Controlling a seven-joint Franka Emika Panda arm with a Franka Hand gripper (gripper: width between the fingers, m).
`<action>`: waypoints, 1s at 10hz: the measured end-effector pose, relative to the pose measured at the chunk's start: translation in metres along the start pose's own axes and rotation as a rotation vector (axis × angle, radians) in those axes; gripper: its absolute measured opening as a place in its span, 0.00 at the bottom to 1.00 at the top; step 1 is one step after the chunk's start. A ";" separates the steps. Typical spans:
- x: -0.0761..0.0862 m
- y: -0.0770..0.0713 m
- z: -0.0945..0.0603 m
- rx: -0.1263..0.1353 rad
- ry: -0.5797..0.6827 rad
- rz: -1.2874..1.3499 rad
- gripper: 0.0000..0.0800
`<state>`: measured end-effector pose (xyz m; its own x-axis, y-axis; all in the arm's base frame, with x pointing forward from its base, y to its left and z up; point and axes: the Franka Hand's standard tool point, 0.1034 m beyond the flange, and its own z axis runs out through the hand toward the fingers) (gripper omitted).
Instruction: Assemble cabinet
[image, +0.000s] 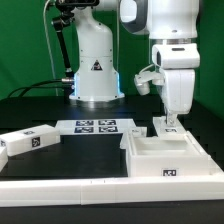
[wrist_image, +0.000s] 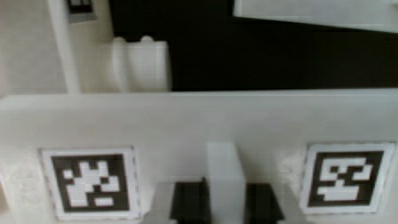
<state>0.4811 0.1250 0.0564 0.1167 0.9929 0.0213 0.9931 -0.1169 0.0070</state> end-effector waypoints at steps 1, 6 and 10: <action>0.000 0.001 0.000 -0.001 0.001 0.008 0.09; -0.001 0.025 0.001 -0.024 0.016 0.004 0.09; -0.002 0.055 0.000 -0.045 0.026 -0.014 0.09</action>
Offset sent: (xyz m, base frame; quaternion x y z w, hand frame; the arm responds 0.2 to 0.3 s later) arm 0.0233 0.0020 -0.0095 0.0013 0.0157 -0.0260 0.9995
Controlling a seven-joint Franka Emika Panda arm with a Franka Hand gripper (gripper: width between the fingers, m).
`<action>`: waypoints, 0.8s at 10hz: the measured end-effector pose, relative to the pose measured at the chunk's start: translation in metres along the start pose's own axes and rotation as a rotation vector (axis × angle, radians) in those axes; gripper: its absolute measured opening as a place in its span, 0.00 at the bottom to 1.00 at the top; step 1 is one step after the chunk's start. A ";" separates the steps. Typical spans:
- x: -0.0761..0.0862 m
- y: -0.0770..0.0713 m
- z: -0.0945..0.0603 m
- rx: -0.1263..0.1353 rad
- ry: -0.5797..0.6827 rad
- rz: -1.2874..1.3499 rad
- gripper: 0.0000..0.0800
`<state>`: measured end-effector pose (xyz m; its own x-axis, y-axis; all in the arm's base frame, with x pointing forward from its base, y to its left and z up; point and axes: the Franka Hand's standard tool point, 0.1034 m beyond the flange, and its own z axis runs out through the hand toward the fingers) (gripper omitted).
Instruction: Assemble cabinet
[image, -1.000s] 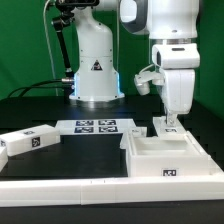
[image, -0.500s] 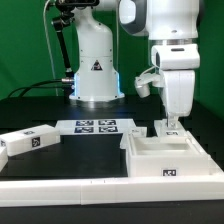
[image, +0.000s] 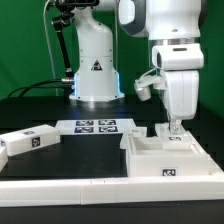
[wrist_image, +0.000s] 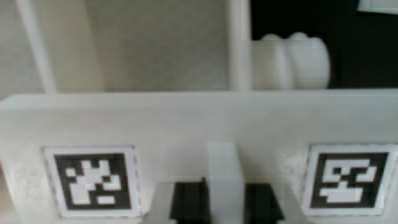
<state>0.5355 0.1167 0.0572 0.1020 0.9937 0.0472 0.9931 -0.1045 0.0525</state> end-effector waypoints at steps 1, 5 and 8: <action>0.000 0.013 0.000 -0.013 0.007 -0.003 0.09; -0.001 0.045 0.003 -0.006 0.007 0.003 0.09; -0.001 0.045 0.003 0.019 -0.004 0.003 0.09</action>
Offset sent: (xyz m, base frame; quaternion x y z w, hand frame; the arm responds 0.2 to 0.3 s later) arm 0.0456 0.0032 -0.0152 0.0185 0.0185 0.0036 0.9997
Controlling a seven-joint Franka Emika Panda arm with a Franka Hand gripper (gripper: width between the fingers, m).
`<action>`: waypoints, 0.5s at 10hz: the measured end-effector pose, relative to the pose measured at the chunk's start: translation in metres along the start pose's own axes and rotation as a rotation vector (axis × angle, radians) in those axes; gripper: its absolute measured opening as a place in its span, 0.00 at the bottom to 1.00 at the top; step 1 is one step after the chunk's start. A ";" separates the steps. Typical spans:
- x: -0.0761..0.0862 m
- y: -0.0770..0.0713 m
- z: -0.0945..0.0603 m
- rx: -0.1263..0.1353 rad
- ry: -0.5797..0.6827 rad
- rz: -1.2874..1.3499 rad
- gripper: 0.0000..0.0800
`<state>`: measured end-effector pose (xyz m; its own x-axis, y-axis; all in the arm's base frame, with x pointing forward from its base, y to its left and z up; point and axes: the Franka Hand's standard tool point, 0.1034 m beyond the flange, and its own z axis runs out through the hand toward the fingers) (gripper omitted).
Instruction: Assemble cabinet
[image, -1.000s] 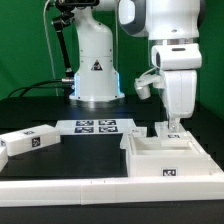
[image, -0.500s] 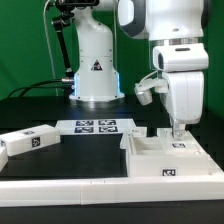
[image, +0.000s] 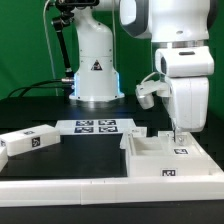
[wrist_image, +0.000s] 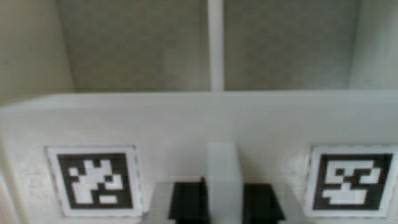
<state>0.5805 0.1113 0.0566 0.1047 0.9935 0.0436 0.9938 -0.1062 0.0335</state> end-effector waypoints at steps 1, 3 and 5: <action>-0.001 -0.001 -0.001 -0.001 -0.001 -0.001 0.09; -0.007 -0.003 -0.006 -0.003 -0.005 -0.005 0.36; -0.014 -0.004 -0.013 -0.007 -0.010 -0.030 0.61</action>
Offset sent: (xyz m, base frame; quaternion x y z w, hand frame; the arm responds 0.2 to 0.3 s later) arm -0.0160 -0.0130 0.0132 0.0161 -0.0092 -0.0480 0.9987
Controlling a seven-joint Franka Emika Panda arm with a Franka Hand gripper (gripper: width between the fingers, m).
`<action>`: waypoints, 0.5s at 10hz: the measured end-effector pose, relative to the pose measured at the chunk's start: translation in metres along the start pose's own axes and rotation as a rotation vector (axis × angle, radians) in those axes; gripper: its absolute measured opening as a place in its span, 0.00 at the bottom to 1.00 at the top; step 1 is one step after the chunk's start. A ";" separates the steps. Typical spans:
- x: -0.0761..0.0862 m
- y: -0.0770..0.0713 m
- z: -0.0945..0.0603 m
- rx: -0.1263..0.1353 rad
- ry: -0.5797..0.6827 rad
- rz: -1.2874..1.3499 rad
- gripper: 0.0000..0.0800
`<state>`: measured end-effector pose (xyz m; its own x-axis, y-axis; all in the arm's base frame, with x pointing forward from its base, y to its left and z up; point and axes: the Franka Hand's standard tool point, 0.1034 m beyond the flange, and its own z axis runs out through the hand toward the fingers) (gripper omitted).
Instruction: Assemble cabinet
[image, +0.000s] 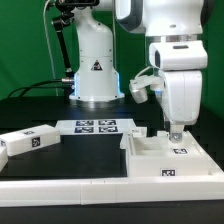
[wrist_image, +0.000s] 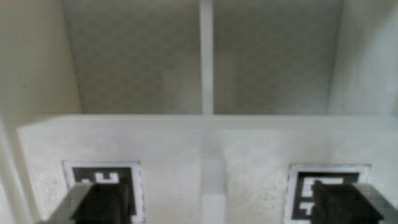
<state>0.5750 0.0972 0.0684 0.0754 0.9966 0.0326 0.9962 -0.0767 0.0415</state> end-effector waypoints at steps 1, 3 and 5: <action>-0.004 0.000 -0.005 -0.004 -0.003 -0.008 0.78; -0.008 -0.005 -0.018 -0.012 -0.024 -0.031 0.96; -0.008 -0.026 -0.034 -0.037 -0.045 -0.018 0.99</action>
Offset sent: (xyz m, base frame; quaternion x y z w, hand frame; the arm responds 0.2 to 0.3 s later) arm -0.0363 -0.0180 0.0343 -0.0105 -0.0844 -0.0428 0.9955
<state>0.5473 0.0904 0.1012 0.0607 0.9981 -0.0135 0.9951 -0.0594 0.0790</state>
